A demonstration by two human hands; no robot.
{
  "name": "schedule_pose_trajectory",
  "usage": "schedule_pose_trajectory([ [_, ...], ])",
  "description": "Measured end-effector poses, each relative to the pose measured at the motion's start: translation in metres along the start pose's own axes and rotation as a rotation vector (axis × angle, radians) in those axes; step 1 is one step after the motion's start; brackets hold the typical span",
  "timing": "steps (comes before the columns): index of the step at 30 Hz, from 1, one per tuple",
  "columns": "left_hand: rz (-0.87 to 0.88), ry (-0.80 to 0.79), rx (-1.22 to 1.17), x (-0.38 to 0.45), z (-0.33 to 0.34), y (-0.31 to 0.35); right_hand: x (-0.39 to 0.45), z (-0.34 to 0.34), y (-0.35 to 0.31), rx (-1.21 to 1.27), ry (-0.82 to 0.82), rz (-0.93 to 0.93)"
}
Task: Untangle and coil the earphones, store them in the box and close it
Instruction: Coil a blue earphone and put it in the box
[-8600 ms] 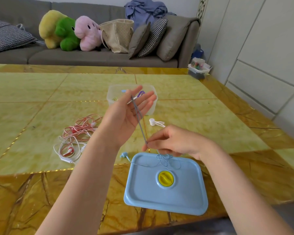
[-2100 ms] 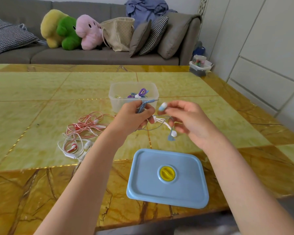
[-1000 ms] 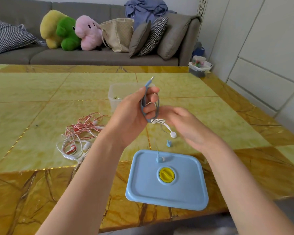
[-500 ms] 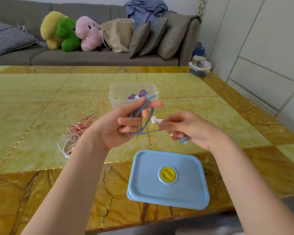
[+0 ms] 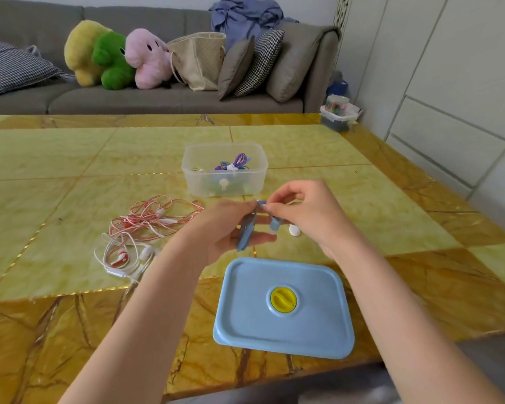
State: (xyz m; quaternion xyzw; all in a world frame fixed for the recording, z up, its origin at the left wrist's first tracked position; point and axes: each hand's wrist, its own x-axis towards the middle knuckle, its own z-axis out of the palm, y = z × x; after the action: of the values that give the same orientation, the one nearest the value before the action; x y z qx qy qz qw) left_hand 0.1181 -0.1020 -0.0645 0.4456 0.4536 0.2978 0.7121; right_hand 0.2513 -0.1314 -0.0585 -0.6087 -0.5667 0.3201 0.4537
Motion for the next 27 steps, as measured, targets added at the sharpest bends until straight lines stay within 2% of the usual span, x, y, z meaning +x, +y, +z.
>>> schedule_pose_trajectory([
  [2,0.06,-0.003,-0.147,0.002,0.005,0.0,0.0,0.005,0.001,0.013,0.022,0.007],
  [6,0.131,-0.017,-0.155,0.004,0.01,-0.004,-0.002,0.008,-0.001,0.039,0.02,0.032],
  [9,0.168,-0.024,-0.2,0.004,0.009,-0.002,-0.002,0.003,-0.004,0.202,-0.055,0.079],
  [13,0.173,-0.038,-0.36,0.004,0.001,0.003,-0.005,-0.01,-0.011,0.218,-0.056,0.01],
  [16,0.159,-0.115,-0.338,0.001,0.0,0.007,-0.008,-0.011,-0.017,0.319,-0.024,-0.029],
  [22,0.179,-0.153,-0.434,0.002,-0.001,0.009,-0.005,-0.008,-0.014,0.13,0.169,-0.139],
  [24,0.186,-0.146,-0.448,0.002,-0.004,0.01,-0.002,-0.011,-0.013,0.14,0.223,-0.141],
  [26,0.151,-0.178,-0.417,0.0,-0.006,0.011,-0.001,-0.014,-0.011,0.166,0.198,-0.124],
  [27,0.122,-0.213,-0.369,-0.002,-0.007,0.012,-0.001,-0.014,-0.01,0.164,0.135,-0.107],
])
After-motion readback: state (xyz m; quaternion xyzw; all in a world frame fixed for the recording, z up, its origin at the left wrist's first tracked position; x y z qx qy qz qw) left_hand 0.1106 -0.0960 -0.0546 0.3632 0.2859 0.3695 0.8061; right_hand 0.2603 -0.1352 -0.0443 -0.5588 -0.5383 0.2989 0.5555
